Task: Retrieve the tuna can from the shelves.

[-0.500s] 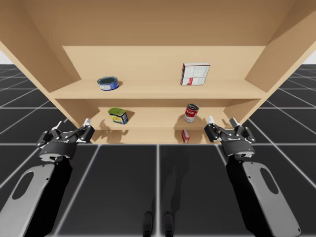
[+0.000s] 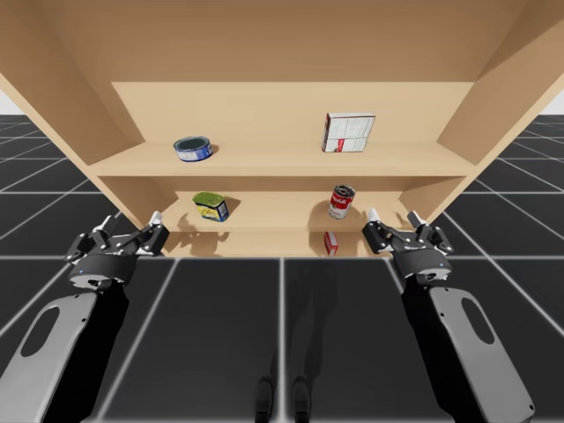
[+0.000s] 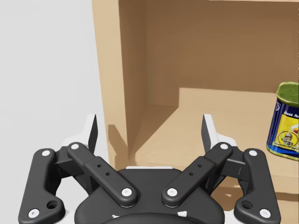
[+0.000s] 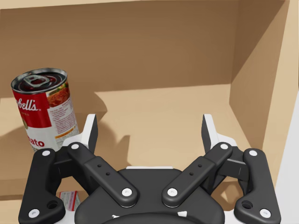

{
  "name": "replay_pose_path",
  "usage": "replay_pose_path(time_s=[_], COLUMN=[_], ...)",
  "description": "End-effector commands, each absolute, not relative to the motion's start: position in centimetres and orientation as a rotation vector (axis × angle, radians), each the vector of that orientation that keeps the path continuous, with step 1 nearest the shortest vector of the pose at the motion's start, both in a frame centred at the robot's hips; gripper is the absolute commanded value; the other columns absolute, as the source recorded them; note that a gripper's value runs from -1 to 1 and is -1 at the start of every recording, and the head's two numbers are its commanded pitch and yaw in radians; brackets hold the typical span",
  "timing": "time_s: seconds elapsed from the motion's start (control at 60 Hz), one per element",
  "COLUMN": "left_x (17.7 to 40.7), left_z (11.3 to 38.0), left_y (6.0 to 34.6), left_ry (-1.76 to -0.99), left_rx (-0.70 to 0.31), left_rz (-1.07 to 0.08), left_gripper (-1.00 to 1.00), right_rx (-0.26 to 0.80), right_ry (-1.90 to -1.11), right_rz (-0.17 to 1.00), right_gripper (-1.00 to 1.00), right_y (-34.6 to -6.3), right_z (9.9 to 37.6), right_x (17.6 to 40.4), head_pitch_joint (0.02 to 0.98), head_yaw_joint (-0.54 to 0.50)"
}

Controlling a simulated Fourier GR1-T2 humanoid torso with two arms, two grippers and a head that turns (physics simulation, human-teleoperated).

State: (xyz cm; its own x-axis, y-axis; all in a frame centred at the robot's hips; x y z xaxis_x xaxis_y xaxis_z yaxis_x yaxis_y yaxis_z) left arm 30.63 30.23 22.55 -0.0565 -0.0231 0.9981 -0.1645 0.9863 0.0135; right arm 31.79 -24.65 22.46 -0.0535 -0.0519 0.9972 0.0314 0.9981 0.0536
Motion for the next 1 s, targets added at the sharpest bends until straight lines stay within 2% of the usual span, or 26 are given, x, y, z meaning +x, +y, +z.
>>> replay_pose_path(time_s=[0.017,0.167,0.35,0.567,0.717,0.85,1.0], left_x=[30.7,30.6,30.3,27.1,25.4,25.2,26.9], left_z=[22.5,22.6,23.1,28.0,32.8,35.4,36.7], left_y=[30.2,30.1,29.8,28.3,27.3,26.8,26.2], left_ry=[-1.628,-1.629,-1.628,-1.600,-1.591,-1.601,-1.592], left_rx=[0.139,0.130,0.103,-0.024,-0.137,-0.144,-0.181], left_rz=[0.109,0.108,0.104,0.025,-0.055,-0.100,-0.136], left_gripper=[-1.00,-1.00,-1.00,-1.00,-1.00,-1.00,-1.00], right_rx=[0.004,0.007,0.005,0.003,0.003,0.005,-0.004], right_ry=[-1.616,-1.609,-1.606,-1.601,-1.596,-1.593,-1.605], right_rz=[-0.066,-0.057,-0.056,-0.055,-0.053,-0.050,-0.058], right_gripper=[-1.00,-1.00,-1.00,-1.00,-1.00,-1.00,-1.00], right_y=[-24.7,-24.7,-24.7,-24.7,-24.7,-24.7,-24.8], right_z=[22.3,22.3,22.3,22.2,22.1,22.1,22.2], right_x=[31.9,31.9,31.8,31.8,31.8,31.9,31.9], head_pitch_joint=[0.242,0.274,0.282,0.283,0.284,0.284,0.278], head_yaw_joint=[0.28,0.33,0.33,0.34,0.34,0.35,0.35])
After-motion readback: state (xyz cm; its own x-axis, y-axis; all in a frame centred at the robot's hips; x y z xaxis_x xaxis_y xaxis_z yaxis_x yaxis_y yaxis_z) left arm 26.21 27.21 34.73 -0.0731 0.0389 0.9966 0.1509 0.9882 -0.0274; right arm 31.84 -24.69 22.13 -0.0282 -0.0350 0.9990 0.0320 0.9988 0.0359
